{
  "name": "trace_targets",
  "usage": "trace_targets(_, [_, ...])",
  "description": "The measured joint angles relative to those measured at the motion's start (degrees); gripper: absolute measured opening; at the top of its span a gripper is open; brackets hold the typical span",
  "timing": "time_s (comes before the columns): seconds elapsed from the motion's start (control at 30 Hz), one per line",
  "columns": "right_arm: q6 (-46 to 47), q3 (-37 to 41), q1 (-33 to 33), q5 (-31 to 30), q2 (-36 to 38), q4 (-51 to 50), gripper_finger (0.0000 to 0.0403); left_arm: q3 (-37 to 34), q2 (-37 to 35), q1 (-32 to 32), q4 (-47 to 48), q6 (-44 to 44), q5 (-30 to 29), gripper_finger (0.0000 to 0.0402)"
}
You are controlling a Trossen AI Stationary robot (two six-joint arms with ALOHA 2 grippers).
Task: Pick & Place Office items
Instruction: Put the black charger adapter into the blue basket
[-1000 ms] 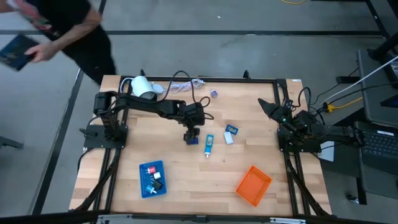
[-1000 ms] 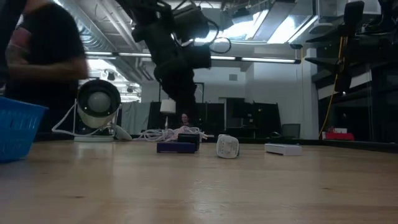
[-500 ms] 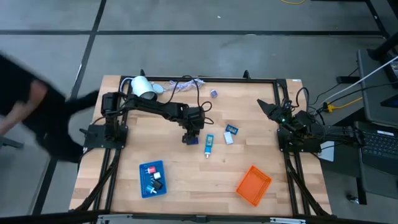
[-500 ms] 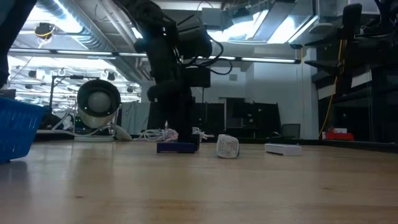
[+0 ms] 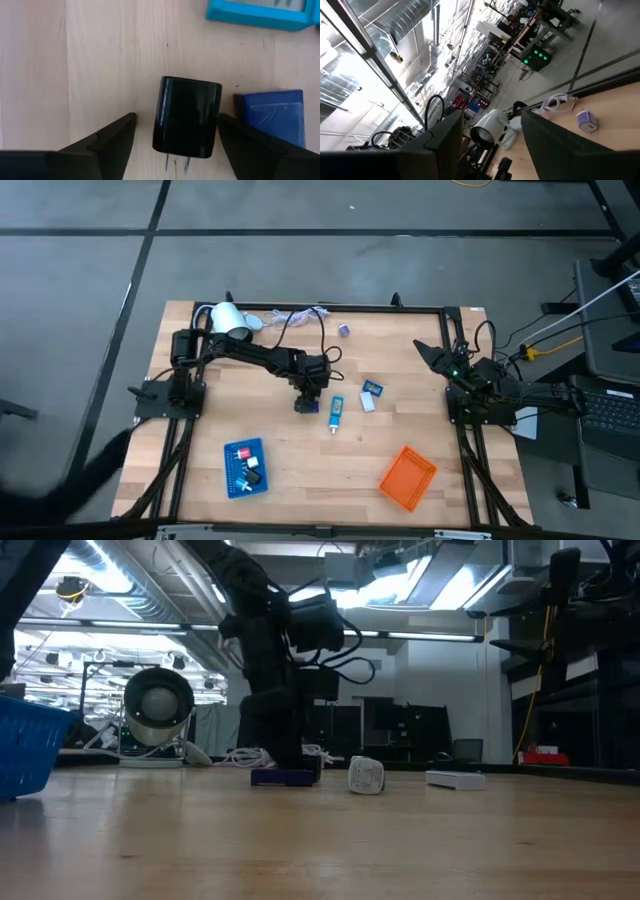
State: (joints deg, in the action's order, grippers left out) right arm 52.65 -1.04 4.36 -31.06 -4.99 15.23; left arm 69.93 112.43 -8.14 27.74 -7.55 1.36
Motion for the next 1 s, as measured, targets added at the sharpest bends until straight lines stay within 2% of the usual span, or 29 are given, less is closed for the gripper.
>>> trace_targets(0.23, [-0.6,0.0,0.0,0.0,0.0,0.0,0.0205,0.6,0.1,-0.6,-2.5,1.0,0.4,0.0214])
trace_targets(0.37, [-0.7,0.0,0.0,0.0,0.0,0.0,0.0205,0.6,0.2,-0.7,-6.0,1.2,2.9,0.0183])
trace_targets(0.5, [-0.7,0.0,0.0,0.0,0.0,0.0,0.0205,1.2,0.2,-1.2,-6.9,6.3,6.2,0.0144])
trace_targets(0.67, [-0.9,0.0,0.0,0.0,0.0,0.0,0.0205,5.4,0.0,-2.8,-6.9,10.6,13.2,0.0144])
trace_targets(0.8, [-1.0,0.0,0.0,0.0,0.0,-0.8,0.0205,10.5,-0.3,-4.2,-7.0,11.2,16.0,0.0144])
trace_targets(1.0, [-0.6,0.0,0.0,0.0,0.0,-2.6,0.0205,16.9,-2.0,-6.5,-4.9,13.0,26.0,0.0144])
